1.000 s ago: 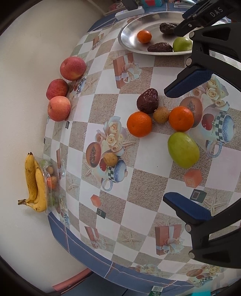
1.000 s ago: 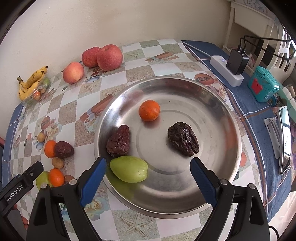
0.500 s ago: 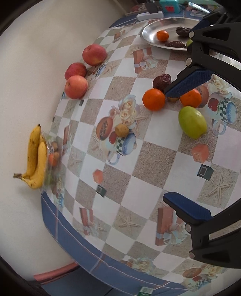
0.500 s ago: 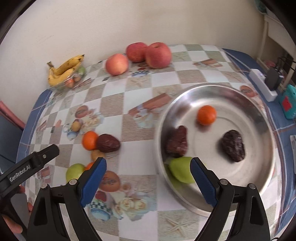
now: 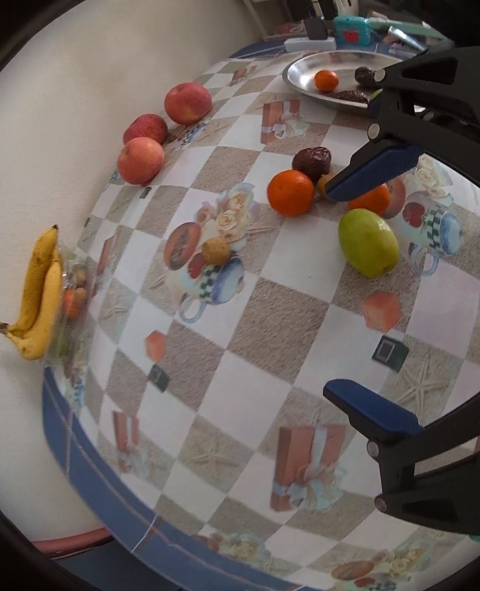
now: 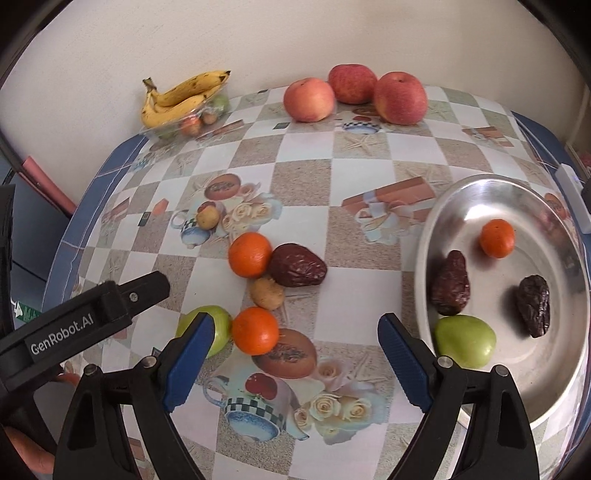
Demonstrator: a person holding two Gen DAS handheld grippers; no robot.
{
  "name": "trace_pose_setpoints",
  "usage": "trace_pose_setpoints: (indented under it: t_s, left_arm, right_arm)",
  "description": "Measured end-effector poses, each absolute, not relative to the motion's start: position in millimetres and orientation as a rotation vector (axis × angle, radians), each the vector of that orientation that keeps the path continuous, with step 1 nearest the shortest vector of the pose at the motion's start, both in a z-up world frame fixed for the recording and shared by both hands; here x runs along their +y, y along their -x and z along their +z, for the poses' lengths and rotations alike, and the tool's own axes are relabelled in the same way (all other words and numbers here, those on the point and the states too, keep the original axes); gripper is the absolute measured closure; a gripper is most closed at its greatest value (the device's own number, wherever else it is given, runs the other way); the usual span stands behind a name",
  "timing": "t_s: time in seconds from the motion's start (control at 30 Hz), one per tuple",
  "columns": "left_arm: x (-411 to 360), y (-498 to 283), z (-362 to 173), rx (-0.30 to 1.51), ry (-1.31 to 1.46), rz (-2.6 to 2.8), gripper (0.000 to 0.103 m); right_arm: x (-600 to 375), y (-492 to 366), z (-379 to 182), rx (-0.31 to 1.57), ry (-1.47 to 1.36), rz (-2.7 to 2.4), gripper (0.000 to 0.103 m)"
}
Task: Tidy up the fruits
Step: 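Close the left gripper on the green pear while the right gripper grasps an orange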
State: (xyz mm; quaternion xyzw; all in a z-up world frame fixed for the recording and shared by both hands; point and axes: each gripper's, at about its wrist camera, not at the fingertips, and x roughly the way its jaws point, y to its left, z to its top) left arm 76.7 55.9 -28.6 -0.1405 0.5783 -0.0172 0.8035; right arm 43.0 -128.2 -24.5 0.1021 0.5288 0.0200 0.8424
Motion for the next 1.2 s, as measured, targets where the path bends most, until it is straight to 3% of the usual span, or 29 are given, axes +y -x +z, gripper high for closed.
trace_pose_setpoints:
  t_s: [0.23, 0.37, 0.6, 0.83, 1.2]
  left_arm:
    - [46.0, -75.4, -42.0, 1.303, 0.321, -0.080, 0.015]
    - [42.8, -74.3, -48.8, 1.339, 0.362, -0.113, 0.024]
    - [43.5, -72.6, -52.8, 1.359, 0.407, -0.114, 0.030]
    - [47.6, -71.4, -56.5, 1.368, 0.473, -0.132, 0.038]
    - [40.5, -70.2, -62.2, 1.397, 0.493, -0.149, 0.039]
  right_arm:
    - [-112.7, -48.2, -38.3, 1.160, -0.180, 0.076, 0.024]
    - [-106.9, -50.5, -45.3, 1.176, -0.153, 0.082, 0.047]
    - [-103.2, -52.9, -51.9, 1.185, -0.155, 0.110, 0.049]
    - [-98.1, -53.2, -52.0, 1.185, -0.168, 0.152, 0.069]
    - [-107.1, -50.8, -51.0, 1.205, -0.199, 0.153, 0.071]
